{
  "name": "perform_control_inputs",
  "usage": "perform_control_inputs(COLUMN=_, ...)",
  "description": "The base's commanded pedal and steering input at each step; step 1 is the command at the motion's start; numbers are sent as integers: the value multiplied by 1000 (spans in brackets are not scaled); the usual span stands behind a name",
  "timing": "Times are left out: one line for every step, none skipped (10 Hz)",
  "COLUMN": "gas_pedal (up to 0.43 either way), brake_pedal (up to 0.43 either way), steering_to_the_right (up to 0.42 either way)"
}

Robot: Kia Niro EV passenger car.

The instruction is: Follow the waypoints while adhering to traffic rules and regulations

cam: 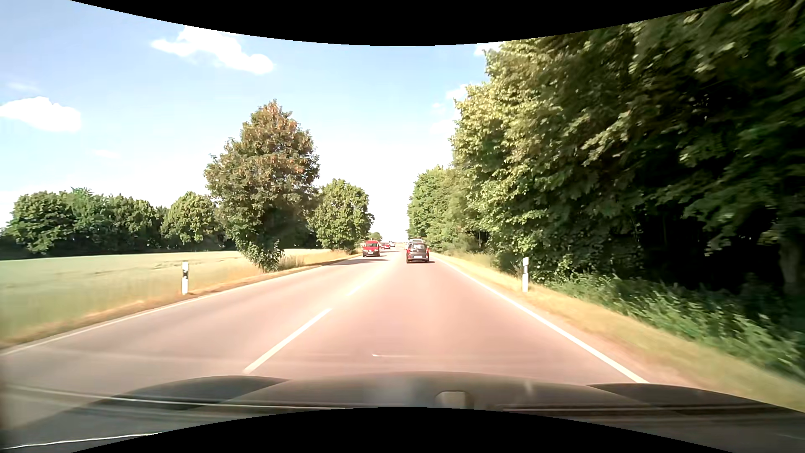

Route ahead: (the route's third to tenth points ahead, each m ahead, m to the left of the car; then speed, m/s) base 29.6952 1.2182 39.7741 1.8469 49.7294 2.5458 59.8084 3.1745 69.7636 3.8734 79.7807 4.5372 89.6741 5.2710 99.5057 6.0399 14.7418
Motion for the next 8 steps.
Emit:
perform_control_inputs(gas_pedal=59, brake_pedal=6, steering_to_the_right=-3)
perform_control_inputs(gas_pedal=59, brake_pedal=6, steering_to_the_right=-3)
perform_control_inputs(gas_pedal=59, brake_pedal=6, steering_to_the_right=-4)
perform_control_inputs(gas_pedal=59, brake_pedal=6, steering_to_the_right=-3)
perform_control_inputs(gas_pedal=59, brake_pedal=6, steering_to_the_right=-3)
perform_control_inputs(gas_pedal=59, brake_pedal=6, steering_to_the_right=-4)
perform_control_inputs(gas_pedal=59, brake_pedal=6, steering_to_the_right=-4)
perform_control_inputs(gas_pedal=59, brake_pedal=6, steering_to_the_right=-4)
